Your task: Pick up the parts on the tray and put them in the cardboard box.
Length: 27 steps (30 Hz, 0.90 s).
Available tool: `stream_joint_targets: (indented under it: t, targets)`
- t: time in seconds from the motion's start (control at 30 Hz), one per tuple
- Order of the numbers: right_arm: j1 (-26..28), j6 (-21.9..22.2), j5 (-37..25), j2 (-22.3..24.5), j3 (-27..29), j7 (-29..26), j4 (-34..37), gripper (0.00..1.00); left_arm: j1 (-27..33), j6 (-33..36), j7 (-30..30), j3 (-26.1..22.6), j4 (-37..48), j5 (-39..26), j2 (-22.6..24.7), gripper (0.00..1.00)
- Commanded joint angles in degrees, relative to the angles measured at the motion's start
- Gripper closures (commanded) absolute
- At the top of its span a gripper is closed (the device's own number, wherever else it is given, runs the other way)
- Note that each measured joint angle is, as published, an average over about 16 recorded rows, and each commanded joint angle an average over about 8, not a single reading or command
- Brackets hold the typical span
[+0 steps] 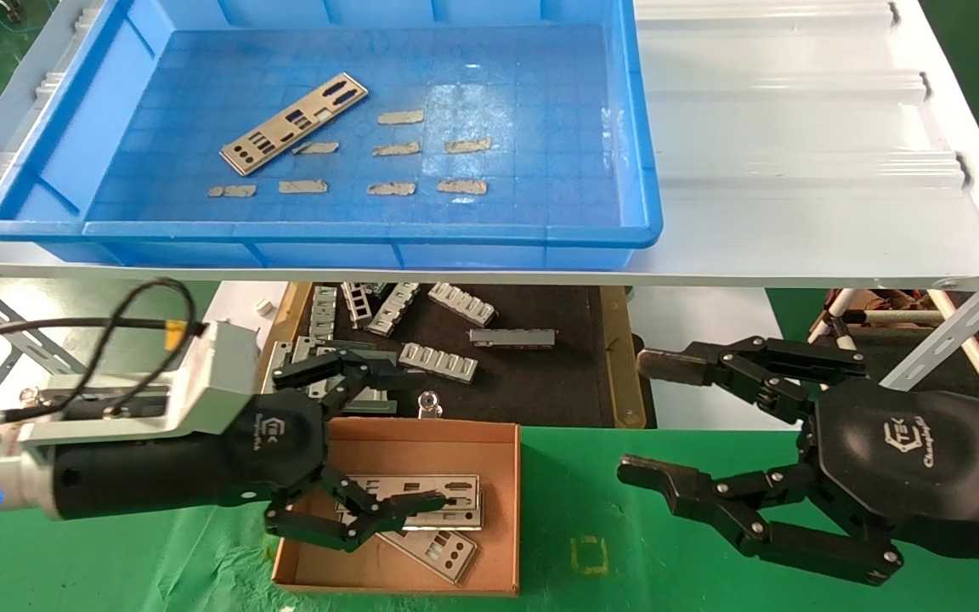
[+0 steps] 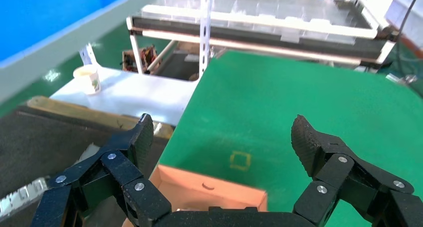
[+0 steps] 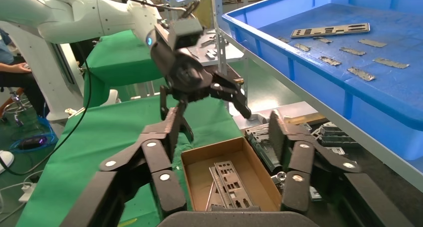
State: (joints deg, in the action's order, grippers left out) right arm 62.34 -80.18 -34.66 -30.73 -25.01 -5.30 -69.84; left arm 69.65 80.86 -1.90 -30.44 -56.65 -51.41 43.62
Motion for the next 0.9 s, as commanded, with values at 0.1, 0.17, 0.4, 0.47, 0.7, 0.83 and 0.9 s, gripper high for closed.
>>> stream_joint_targets:
  t: [0.1,0.17,0.4,0.47,0.7,0.83,0.9]
  targets:
    - [0.00,0.00,0.00,0.00,0.00,0.00,0.00,0.00,-1.25,0.75,1.96,2.24,-2.62,1.48,-1.33,0.00]
    - [0.00,0.00,0.00,0.00,0.00,0.00,0.00,0.00,-1.89,1.13,2.95,3.37,-3.95,2.23,-2.01,0.00]
    - [0.00,0.00,0.00,0.00,0.00,0.00,0.00,0.00,-4.08,2.44,6.38,7.28,-8.54,4.82,-4.34,0.00]
    - [0.00,0.00,0.00,0.00,0.00,0.00,0.00,0.00,-4.70,2.81,7.36,8.38,-9.84,5.55,-5.00,0.00]
    - [0.00,0.00,0.00,0.00,0.00,0.00,0.00,0.00,-6.89,4.12,10.79,12.29,-14.43,8.14,-7.33,0.00]
    - [0.00,0.00,0.00,0.00,0.00,0.00,0.00,0.00,-7.86,4.72,12.31,14.05,-16.51,9.31,-8.38,0.00]
    - [-0.01,0.01,0.01,0.01,0.00,0.00,0.01,0.00,-8.22,4.96,12.81,14.71,-17.29,9.78,-8.78,0.00]
